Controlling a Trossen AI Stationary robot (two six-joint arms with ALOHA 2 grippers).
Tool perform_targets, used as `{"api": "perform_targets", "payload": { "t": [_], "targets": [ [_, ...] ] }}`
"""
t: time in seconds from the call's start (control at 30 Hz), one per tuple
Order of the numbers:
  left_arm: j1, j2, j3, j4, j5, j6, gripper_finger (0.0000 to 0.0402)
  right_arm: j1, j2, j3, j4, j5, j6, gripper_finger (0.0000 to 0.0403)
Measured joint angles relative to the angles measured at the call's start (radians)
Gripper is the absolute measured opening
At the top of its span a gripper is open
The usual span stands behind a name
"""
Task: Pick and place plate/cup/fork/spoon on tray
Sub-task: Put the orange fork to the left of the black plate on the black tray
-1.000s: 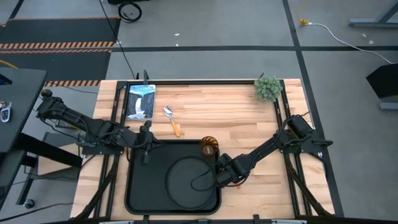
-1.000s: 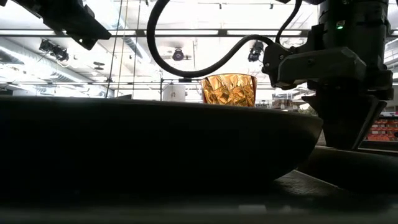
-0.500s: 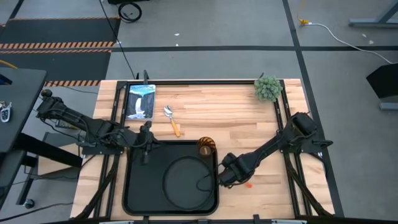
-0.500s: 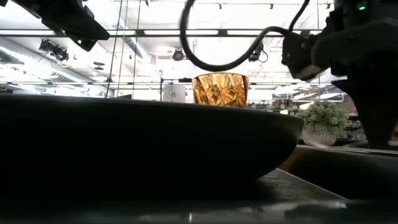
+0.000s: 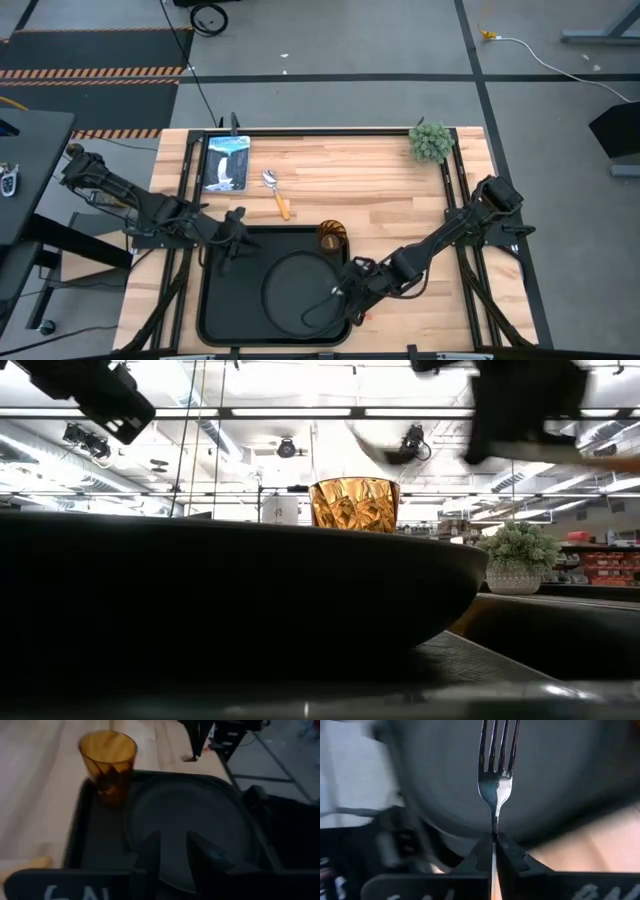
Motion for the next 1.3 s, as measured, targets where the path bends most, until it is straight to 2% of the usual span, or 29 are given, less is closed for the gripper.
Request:
{"api": "perform_targets", "payload": {
  "t": [0.13,0.3,0.47,0.57,0.63,0.8,0.93,1.03,1.13,1.3],
  "targets": [
    [-0.049,0.000,0.000,0.002,-0.004,-0.103,0.0104,-0.010,0.000,0.000,0.210,0.046,-0.196,0.0010],
    [-0.125,0.041,0.000,0.037,-0.100,-0.196,0.0095,-0.047,0.000,0.000,0.438,0.107,-0.431,0.0010],
    [-0.182,0.124,0.000,0.129,-0.247,-0.148,0.0094,-0.090,0.000,0.000,0.597,0.182,-0.642,0.0011],
    [-0.200,0.168,0.000,0.185,-0.319,-0.103,0.0110,-0.119,0.000,0.001,0.668,0.217,-0.741,0.0011],
    [-0.204,0.197,0.000,0.229,-0.361,-0.103,0.0130,-0.133,0.000,0.002,0.692,0.280,-0.797,0.0011],
    [-0.200,0.273,0.000,0.288,-0.527,-0.128,0.0189,-0.149,0.000,0.000,0.772,0.533,-0.916,0.0011],
    [-0.201,0.319,0.000,0.320,-0.648,-0.122,0.0208,-0.155,0.000,-0.008,0.841,0.671,-0.978,0.0011],
    [-0.201,0.351,0.000,0.395,-0.739,-0.067,0.0206,-0.161,0.000,-0.008,0.899,0.694,-1.012,0.0011],
    [-0.200,0.396,0.001,0.539,-0.792,0.064,0.0197,-0.167,0.000,-0.008,0.941,0.694,-1.058,0.0011],
    [-0.183,0.479,0.001,0.781,-0.813,0.299,0.0182,-0.183,0.000,-0.008,0.962,0.694,-1.078,0.0011]
  ]
}}
